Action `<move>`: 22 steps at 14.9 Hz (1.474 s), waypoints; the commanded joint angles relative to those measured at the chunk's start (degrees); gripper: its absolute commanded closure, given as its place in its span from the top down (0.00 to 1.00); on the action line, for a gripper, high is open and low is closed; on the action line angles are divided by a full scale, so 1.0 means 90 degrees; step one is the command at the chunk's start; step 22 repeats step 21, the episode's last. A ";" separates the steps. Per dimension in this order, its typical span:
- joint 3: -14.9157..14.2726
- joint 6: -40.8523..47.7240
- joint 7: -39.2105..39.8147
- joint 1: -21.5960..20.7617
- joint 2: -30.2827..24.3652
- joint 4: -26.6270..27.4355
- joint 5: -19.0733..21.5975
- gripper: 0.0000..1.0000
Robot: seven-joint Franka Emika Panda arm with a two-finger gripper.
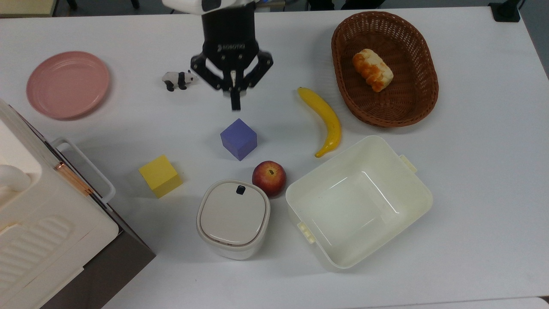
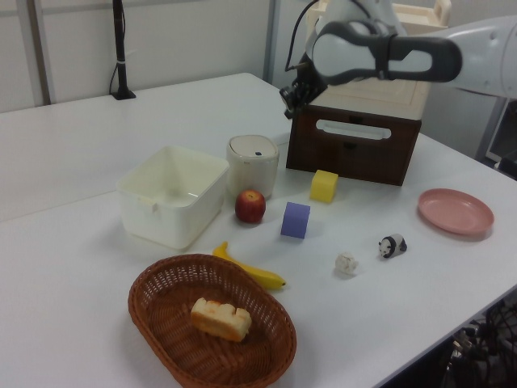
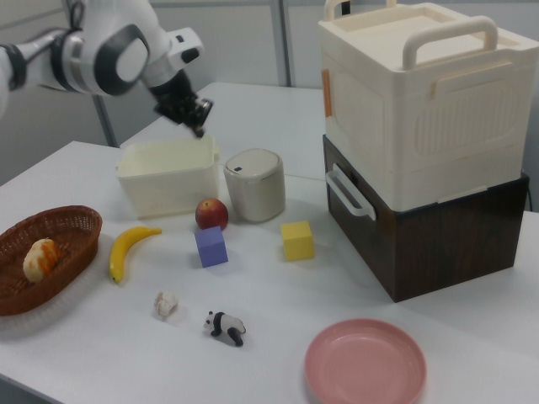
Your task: Close the trash can
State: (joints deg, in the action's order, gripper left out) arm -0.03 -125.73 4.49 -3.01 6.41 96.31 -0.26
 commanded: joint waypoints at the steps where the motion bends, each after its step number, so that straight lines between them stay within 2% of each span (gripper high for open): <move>1: -0.0045 0.1846 -0.0050 -0.0105 -0.0594 0.0275 0.0137 0.09; 2: -0.0074 0.2276 -0.0060 -0.0086 -0.0682 0.0275 0.0137 0.19; 3: -0.0113 0.2589 -0.0069 -0.0057 -0.0721 0.0266 0.0156 0.45; 4: -0.0123 0.2796 -0.0118 0.0002 -0.0721 0.0217 0.0176 0.93; 5: -0.0124 0.3001 -0.0176 0.0002 -0.0731 0.0217 0.0108 1.00; 7: -0.0133 0.3333 -0.0255 0.0041 -0.0877 0.0188 0.0039 1.00; 10: -0.0338 0.4006 -0.0449 0.0081 -0.1053 -0.0046 0.0030 1.00; 12: -0.0426 0.4067 -0.0762 0.0110 -0.1063 -0.0349 0.0049 1.00; 22: -0.0397 0.4067 -0.0763 0.0051 -0.1073 -0.0252 0.0029 1.00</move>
